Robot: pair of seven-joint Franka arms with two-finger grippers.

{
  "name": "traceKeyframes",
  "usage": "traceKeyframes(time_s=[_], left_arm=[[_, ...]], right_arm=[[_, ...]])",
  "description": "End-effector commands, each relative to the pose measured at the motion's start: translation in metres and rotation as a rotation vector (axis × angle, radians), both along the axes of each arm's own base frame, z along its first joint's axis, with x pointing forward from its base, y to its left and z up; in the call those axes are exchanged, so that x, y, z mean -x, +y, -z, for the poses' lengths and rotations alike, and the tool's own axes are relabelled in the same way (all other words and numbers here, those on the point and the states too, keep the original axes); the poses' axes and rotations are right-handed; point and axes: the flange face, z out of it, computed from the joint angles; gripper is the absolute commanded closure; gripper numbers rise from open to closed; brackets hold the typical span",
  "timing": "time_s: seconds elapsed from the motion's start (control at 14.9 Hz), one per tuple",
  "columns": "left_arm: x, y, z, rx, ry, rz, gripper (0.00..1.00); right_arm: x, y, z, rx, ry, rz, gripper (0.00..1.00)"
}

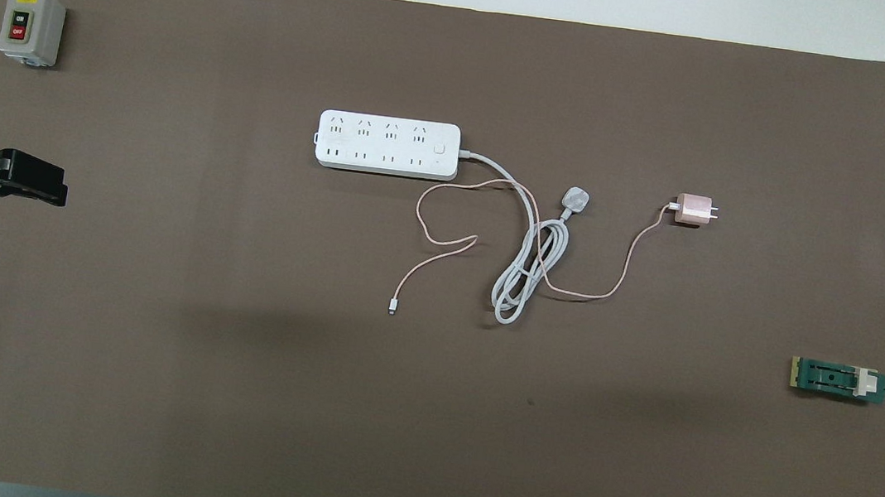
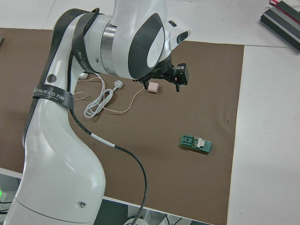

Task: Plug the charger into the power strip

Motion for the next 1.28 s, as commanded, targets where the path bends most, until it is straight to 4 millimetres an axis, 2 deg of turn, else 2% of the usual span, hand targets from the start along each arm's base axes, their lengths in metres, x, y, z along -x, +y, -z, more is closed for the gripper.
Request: traceKeyframes(time_s=[0.0,0.67,0.87,1.08,1.21], left_arm=[[0.005,0.003,-0.005,-0.016,-0.002,0.003,0.00],[0.005,0.003,-0.006,-0.016,-0.003,0.003,0.00],[0.005,0.004,-0.005,-0.016,-0.002,0.001,0.00],[0.005,0.003,-0.005,-0.016,-0.002,0.003,0.00],[0.005,0.004,-0.005,-0.016,-0.002,0.001,0.00]], right_arm=[[0.009,0.002,-0.001,-0.013,0.003,0.011,0.00],[0.011,-0.010,-0.007,-0.004,-0.010,0.025,0.00],[0.012,-0.009,-0.004,-0.008,-0.002,0.029,0.00],[0.007,-0.008,0.009,-0.030,0.019,0.053,0.00],[-0.001,-0.018,0.031,-0.102,0.051,0.176,0.00]])
